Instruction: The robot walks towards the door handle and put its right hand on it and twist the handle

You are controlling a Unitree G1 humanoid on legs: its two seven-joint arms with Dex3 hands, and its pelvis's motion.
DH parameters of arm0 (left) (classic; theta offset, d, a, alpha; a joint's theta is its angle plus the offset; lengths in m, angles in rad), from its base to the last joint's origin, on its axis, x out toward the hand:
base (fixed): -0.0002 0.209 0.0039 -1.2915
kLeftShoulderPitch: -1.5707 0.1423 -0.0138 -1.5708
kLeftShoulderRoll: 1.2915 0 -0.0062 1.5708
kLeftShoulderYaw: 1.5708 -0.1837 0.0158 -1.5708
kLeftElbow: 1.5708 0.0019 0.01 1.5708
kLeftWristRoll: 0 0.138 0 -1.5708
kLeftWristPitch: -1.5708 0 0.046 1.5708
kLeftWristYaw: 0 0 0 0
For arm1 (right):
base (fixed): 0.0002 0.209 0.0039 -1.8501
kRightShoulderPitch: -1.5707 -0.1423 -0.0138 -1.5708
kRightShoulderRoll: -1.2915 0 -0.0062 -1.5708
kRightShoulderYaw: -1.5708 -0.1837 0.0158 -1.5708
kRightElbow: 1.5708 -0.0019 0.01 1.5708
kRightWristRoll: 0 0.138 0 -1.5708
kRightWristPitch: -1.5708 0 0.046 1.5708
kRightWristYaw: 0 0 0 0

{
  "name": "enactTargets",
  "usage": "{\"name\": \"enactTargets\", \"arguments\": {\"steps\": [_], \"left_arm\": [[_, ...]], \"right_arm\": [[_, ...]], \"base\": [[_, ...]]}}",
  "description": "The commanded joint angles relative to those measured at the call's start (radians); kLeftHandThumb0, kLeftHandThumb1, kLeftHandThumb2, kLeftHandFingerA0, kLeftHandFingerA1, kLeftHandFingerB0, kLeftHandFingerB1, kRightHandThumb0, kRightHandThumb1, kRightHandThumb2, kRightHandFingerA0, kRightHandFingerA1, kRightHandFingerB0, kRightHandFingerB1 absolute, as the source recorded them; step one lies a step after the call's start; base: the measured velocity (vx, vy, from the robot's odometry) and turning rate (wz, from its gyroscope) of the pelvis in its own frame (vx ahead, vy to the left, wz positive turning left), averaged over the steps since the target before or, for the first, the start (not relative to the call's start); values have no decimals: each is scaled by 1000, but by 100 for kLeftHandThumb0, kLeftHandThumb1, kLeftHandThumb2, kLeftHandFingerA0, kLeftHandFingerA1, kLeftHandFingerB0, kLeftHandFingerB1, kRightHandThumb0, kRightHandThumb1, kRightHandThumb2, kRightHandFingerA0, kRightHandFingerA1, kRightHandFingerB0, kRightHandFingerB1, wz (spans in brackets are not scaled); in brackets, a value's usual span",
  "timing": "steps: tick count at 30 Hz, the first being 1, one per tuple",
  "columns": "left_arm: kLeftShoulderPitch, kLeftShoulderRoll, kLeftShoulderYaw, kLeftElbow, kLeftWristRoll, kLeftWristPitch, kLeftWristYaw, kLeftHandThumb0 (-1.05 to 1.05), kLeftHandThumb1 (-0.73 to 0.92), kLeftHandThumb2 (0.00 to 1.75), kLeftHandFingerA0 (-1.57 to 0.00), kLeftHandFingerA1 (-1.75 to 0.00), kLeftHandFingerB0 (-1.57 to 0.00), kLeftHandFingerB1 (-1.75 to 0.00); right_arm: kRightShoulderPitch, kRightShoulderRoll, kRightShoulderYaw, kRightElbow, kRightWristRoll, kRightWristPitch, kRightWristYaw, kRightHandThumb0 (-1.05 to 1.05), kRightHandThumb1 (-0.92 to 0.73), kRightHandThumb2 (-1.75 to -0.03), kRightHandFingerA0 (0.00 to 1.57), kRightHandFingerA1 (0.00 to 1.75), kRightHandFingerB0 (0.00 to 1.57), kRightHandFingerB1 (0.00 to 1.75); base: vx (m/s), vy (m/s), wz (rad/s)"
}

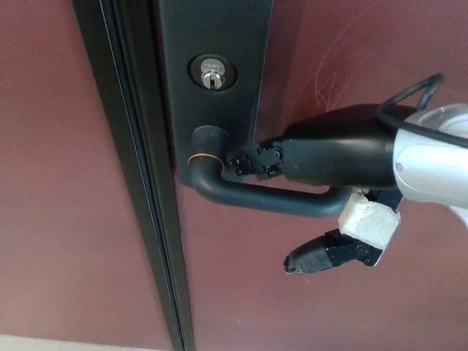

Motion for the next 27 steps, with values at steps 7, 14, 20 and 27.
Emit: {"name": "enactTargets", "arguments": {"steps": [7, 14, 20, 27], "left_arm": [[18, 2, 1, 4, 10, -3, -23, -27, 57, 57, -77, -53, -59, -45], [20, -3, 6, 1, 4, -2, -19, -27, 57, 57, -77, -53, -59, -45], [9, -1, 4, 1, 7, 1, -18, -27, 57, 57, -77, -53, -59, -45], [0, 5, -6, 13, 20, 5, -11, -27, 57, 57, -77, -53, -60, -45]], "right_arm": [[10, -194, -111, -89, -361, 8, -165, -93, -61, -94, 0, 0, 0, 0], [73, -314, -279, -153, -266, 16, -126, -92, -60, -94, 0, 0, 0, 0], [208, -434, -547, -212, -149, 9, -68, -92, -60, -93, 0, 0, 0, 0], [582, -373, -1280, -254, -122, -111, 258, -94, -60, -96, 0, 1, 0, 0]], "base": [[0, 0, 0], [0, 0, 0], [0, 0, 0], [0, 0, 0]]}}
